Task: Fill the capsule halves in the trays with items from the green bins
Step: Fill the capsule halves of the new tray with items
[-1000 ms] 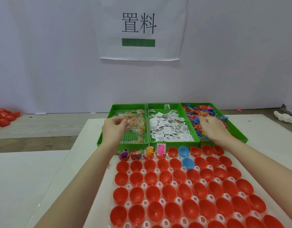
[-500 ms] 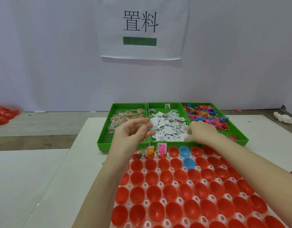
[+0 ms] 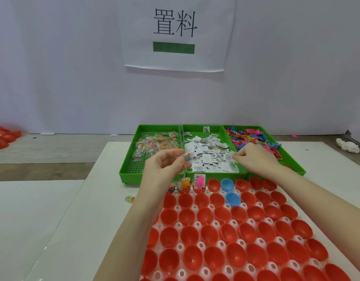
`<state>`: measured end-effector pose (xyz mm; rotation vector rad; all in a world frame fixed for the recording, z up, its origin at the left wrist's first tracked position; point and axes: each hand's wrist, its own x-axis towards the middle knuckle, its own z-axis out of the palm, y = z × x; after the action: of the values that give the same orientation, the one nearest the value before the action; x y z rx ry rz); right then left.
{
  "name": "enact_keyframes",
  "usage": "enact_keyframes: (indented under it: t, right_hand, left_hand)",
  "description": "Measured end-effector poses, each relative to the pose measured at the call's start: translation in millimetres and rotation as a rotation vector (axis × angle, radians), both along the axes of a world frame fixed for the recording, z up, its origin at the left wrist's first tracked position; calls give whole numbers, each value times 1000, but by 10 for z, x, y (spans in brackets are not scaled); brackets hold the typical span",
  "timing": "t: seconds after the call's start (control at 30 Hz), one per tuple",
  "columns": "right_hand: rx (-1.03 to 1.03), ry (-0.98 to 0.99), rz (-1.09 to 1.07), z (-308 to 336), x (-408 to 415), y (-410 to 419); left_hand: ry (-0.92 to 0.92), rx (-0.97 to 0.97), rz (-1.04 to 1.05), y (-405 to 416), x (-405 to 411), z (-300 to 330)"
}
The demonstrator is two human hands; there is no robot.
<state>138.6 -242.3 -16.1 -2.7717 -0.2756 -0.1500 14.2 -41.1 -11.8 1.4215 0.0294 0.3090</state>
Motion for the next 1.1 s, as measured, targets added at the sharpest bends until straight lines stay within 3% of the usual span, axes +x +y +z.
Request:
enact_keyframes:
  t: [0.1, 0.17, 0.27, 0.33, 0.5, 0.87, 0.97, 1.1]
  right_hand:
    - [45, -160, -26, 54, -72, -9]
    - [191, -212, -14, 121, -135, 29]
    - [696, -51, 119, 313, -346, 183]
    - [858, 126, 275, 427, -533, 301]
    - [850, 229, 440, 520, -794, 479]
    - [640, -11, 359, 445, -881, 563]
    - [767, 31, 333, 459, -921, 568]
    - [1088, 263, 250, 529, -925, 595]
  left_hand:
    - [2, 54, 3, -13, -5, -17]
    - [10, 45, -1, -23, -7, -21]
    - [1, -3, 10, -41, -18, 11]
    - [-34, -7, 35, -53, -33, 48]
    - [-143, 59, 33, -80, -77, 142]
    - [-144, 78, 65, -118, -100, 191]
    - [-104, -22, 108, -87, -90, 186]
    - [-112, 61, 86, -67, -104, 195]
